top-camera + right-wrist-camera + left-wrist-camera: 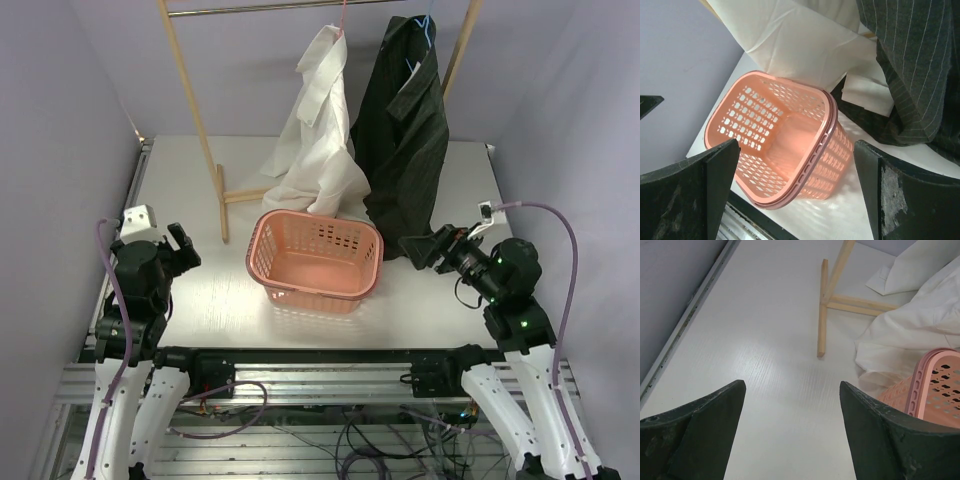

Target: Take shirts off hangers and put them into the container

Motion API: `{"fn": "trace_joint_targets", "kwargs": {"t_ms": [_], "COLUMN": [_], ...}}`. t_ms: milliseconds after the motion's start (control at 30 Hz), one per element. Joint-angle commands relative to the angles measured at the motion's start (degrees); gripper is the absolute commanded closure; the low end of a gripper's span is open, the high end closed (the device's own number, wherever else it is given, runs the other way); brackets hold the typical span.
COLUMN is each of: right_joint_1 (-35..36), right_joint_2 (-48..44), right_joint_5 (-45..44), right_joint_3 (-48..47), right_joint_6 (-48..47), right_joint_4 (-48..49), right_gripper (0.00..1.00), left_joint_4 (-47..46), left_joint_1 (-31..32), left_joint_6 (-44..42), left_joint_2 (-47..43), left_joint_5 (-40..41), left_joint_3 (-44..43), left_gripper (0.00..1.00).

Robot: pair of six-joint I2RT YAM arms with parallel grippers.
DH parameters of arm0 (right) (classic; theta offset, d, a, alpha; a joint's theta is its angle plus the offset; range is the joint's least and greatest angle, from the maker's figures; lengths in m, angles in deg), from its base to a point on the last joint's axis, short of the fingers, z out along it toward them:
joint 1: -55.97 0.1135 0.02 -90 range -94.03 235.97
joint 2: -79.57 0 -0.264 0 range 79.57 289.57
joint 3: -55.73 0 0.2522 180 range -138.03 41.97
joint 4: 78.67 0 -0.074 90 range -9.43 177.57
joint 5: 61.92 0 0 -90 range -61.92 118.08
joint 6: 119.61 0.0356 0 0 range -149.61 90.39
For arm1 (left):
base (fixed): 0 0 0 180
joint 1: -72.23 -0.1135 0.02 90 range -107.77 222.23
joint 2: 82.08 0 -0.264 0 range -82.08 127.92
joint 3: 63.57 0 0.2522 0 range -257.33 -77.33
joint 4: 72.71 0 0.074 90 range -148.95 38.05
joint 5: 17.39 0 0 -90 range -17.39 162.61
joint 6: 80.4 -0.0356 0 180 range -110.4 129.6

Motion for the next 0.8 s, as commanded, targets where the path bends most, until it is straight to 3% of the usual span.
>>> {"fn": "trace_joint_targets", "kwargs": {"t_ms": [0, 100, 133, 267, 300, 367, 500, 567, 633, 767], "right_joint_1": [-0.2, -0.2, -0.2, -0.2, -0.2, -0.2, -0.2, -0.2, -0.2, -0.2], "right_joint_2": [0.9, 2.9, 4.0, 12.7, 15.4, 20.8, 30.2, 32.6, 34.2, 39.7], "right_joint_5": [-1.4, 2.3, 2.6, -0.5, -1.5, -4.9, -14.5, -19.4, -22.4, -26.0], "right_joint_3": [-3.7, -6.9, -8.8, -20.5, -24.1, -31.6, -45.5, -49.6, -51.2, -54.9], "right_joint_6": [-0.5, -4.3, -5.8, -11.3, -12.8, -16.0, -18.7, -18.9, -19.4, -21.5], "right_joint_4": [-0.2, 0.1, -0.3, -7.1, -9.3, -13.8, -20.3, -20.3, -17.2, -14.2], "right_gripper": [0.00, 0.04, 0.15, 0.78, 0.89, 1.00, 0.97, 0.70, 0.54, 0.47], "left_joint_4": [-1.6, -1.8, -1.9, -2.0, -2.1, -2.3, -2.2, -2.2, -2.2, -2.2], "left_joint_1": [0.3, 0.4, 0.4, 0.6, 0.6, 0.6, 0.7, 0.7, 0.7, 0.8], "left_joint_6": [-0.5, -0.7, -0.7, -0.9, -0.9, -1.0, -0.9, -1.0, -1.0, -1.0], "left_joint_2": [-0.4, -0.3, -0.3, -0.4, -0.4, -0.5, -0.1, 0.0, -0.2, -0.4], "left_joint_5": [-0.5, -1.2, -1.5, -2.3, -2.4, -2.8, -3.1, -2.9, -2.7, -2.6], "left_joint_3": [-0.2, -0.2, -0.1, -0.2, -0.2, -0.1, -0.2, -0.2, -0.2, -0.1], "left_gripper": [0.12, 0.12, 0.12, 0.12, 0.12, 0.12, 0.13, 0.13, 0.13, 0.12]}}
